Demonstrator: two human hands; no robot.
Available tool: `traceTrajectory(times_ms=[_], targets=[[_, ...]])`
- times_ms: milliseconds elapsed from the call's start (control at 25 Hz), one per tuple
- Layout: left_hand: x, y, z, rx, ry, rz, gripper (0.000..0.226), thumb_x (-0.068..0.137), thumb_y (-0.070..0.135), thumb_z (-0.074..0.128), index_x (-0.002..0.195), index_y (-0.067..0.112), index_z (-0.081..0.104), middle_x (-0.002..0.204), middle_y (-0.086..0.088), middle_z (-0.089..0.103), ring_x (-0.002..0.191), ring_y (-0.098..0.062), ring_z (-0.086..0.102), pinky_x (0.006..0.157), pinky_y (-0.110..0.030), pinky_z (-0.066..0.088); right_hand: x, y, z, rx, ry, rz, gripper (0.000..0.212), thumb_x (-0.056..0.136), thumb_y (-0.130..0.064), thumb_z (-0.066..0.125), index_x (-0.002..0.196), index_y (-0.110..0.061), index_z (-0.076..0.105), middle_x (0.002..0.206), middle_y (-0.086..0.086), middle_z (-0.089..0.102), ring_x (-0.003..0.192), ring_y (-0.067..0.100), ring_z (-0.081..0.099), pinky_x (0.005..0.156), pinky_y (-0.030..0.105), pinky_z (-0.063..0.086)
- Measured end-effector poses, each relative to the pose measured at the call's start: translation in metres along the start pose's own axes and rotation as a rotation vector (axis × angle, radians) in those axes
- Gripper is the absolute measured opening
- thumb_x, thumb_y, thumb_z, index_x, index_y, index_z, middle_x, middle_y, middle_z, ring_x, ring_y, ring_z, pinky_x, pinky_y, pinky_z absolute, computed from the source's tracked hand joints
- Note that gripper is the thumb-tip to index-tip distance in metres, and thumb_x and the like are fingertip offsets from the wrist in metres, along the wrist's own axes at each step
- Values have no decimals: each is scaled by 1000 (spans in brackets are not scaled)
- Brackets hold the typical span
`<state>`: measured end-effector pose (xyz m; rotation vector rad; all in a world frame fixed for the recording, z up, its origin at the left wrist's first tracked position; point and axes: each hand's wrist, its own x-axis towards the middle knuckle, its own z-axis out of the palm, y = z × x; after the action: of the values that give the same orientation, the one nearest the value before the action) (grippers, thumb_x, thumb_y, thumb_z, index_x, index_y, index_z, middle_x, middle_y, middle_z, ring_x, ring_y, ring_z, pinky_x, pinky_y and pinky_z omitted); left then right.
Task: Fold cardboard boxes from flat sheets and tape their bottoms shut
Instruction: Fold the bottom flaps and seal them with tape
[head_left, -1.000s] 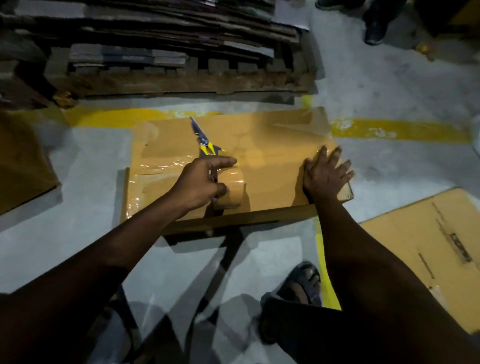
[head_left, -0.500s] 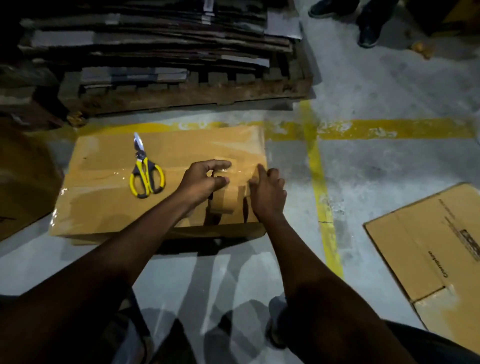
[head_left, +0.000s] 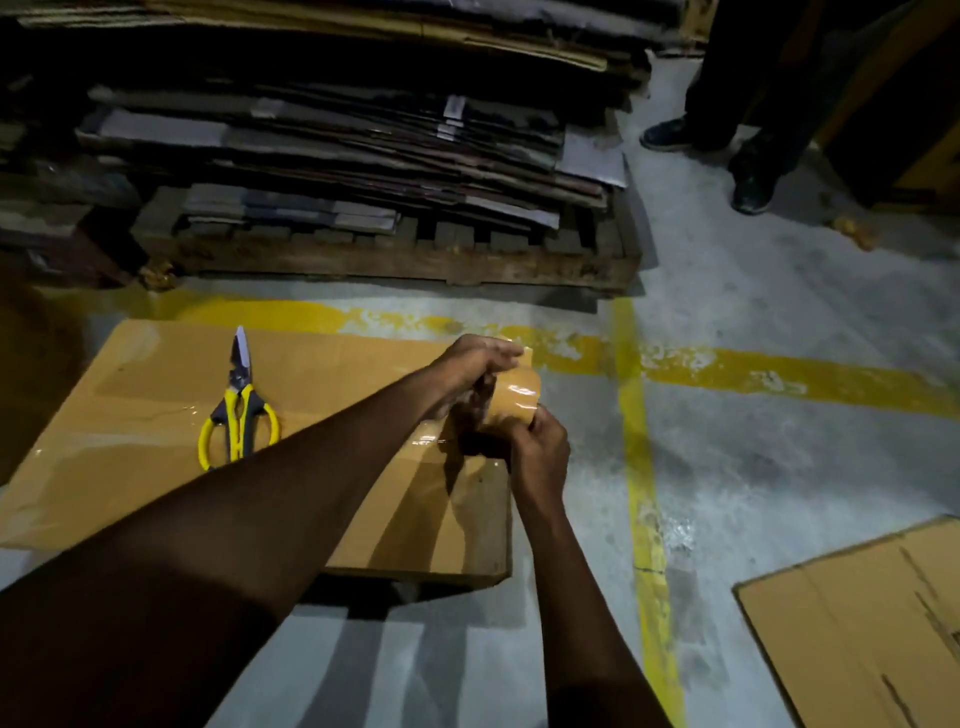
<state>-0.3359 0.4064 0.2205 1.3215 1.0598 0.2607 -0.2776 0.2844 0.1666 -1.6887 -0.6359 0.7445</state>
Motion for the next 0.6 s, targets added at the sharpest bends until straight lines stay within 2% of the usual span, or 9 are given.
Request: traceTrajectory(times_ms=[40,120,200,240,360,400,440,520,600], targets=[[13,3,-2,37,6,12,34,97,6,45,127,7,61,126,-9,60,91,-16,61,63,-19,48,10,0,0,10,67,9,23,76,-32,59,79,-10,66,67,-2,64,57,4,57,56,25,44],[40,8,-9,160,-18,21,39,96,2,38,126,9,61,135,-6,54,115,-26,56,85,-29,49,26,-2,-3,48,163,5,26,82,-29,67,72,-6,61,61,-3,58,52,4,50,53,25,40],[65,6,-18,357,-81,22,50,90,-6,36,125,16,63,144,-5,48,134,-26,43,105,-36,39,33,-5,-4,79,176,6,23,88,-20,68,75,-2,62,64,-1,60,54,4,50,54,22,40],[75,3,-20,434,-113,33,54,88,-10,36,126,17,62,147,-5,45,138,-25,37,110,-38,34,34,-5,-4,84,169,16,17,89,-16,68,78,-2,64,68,1,62,55,3,52,54,19,41],[95,-5,-24,540,-139,68,58,86,-15,38,130,17,60,148,-5,44,139,-22,35,110,-36,34,39,-8,-2,79,153,47,3,88,-9,66,86,-7,67,77,3,67,58,-4,56,52,11,40],[99,-7,-26,551,-137,72,60,85,-16,38,130,17,59,147,-5,45,138,-21,37,108,-35,36,41,-10,-1,92,141,50,3,88,-8,66,89,-10,68,78,1,68,60,-5,58,54,10,42],[104,-10,-28,557,-137,71,61,84,-17,38,131,17,59,146,-5,46,136,-21,39,107,-34,37,42,-13,1,111,127,50,8,88,-8,66,92,-15,68,80,-4,68,66,-5,61,58,13,46],[111,-18,-32,565,-150,62,60,86,-16,38,132,16,58,144,-5,48,132,-22,43,107,-36,39,45,-17,4,105,100,51,18,88,-11,65,101,-22,67,88,-9,69,83,6,67,72,25,53],[116,-27,-33,591,-175,51,47,92,-9,39,128,12,61,132,-7,57,120,-23,52,100,-36,44,48,-18,8,87,90,72,25,89,-12,64,114,-18,67,100,-3,70,93,14,67,81,30,54]])
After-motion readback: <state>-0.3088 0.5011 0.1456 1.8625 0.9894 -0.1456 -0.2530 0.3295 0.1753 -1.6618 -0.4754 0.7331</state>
